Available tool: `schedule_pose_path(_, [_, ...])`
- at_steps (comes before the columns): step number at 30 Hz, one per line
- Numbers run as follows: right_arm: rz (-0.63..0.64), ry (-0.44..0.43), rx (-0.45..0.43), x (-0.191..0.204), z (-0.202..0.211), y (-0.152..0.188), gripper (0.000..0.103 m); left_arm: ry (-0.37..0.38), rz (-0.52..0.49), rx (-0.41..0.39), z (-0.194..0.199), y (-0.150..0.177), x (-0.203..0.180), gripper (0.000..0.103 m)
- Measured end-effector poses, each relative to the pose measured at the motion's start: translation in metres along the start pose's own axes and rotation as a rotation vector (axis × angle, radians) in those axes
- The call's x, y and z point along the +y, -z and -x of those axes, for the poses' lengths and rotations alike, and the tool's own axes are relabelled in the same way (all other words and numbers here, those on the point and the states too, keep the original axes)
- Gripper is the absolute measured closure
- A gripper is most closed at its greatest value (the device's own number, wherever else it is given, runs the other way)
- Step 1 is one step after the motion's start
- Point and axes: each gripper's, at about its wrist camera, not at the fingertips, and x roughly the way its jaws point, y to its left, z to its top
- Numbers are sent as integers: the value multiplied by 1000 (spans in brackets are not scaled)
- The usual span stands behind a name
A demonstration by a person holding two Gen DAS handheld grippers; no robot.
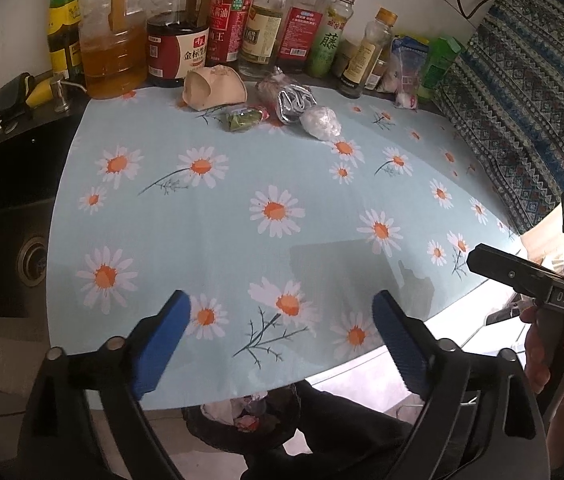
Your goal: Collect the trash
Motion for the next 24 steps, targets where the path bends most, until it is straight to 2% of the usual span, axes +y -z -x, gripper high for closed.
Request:
schedule_pose_path(4, [-3, -4, 2, -7, -2, -7, 6, -12, 3, -2, -4, -6, -3, 12])
schedule_pose_path(7, [2, -3, 6, -11, -3, -12, 6, -21, 9, -3, -7, -11, -6, 7])
schedule_pose_path(24, [19, -19, 35, -29, -17, -35, 5, -48, 38, -5, -20, -29, -14, 7])
